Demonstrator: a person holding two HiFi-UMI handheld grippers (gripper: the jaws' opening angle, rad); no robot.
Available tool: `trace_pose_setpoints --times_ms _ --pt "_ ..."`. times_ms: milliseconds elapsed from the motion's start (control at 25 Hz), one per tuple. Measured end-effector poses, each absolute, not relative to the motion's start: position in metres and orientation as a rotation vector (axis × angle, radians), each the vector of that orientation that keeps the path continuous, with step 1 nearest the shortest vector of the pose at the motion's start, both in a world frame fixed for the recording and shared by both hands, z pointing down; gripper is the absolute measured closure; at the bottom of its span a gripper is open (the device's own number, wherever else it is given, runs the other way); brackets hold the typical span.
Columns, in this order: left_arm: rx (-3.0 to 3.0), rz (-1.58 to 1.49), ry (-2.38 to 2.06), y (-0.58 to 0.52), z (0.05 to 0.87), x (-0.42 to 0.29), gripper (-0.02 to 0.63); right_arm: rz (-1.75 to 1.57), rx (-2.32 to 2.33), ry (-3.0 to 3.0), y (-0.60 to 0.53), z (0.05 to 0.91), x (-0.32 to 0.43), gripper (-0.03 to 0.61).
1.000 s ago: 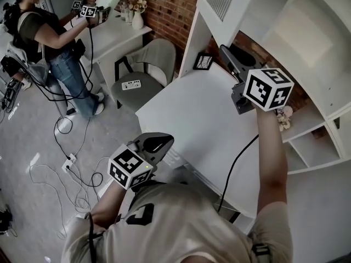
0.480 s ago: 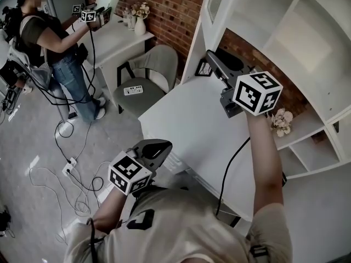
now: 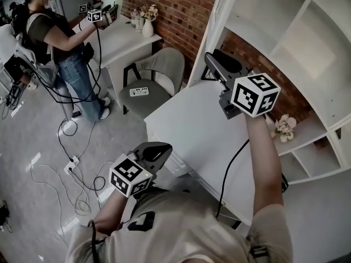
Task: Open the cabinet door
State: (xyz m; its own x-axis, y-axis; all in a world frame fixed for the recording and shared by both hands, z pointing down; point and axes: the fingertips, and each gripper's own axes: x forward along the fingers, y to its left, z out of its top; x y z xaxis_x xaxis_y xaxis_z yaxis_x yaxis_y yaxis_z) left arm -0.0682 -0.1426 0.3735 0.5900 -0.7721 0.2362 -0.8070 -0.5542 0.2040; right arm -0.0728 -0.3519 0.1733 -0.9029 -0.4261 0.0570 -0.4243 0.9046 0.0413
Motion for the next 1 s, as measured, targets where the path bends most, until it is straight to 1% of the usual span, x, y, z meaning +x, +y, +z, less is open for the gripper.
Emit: trace_pose_setpoints --times_ms 1000 --pt "2.474 0.108 -1.353 -0.135 0.38 -0.1 0.597 -0.149 0.616 -2.977 -0.345 0.174 -0.144 0.472"
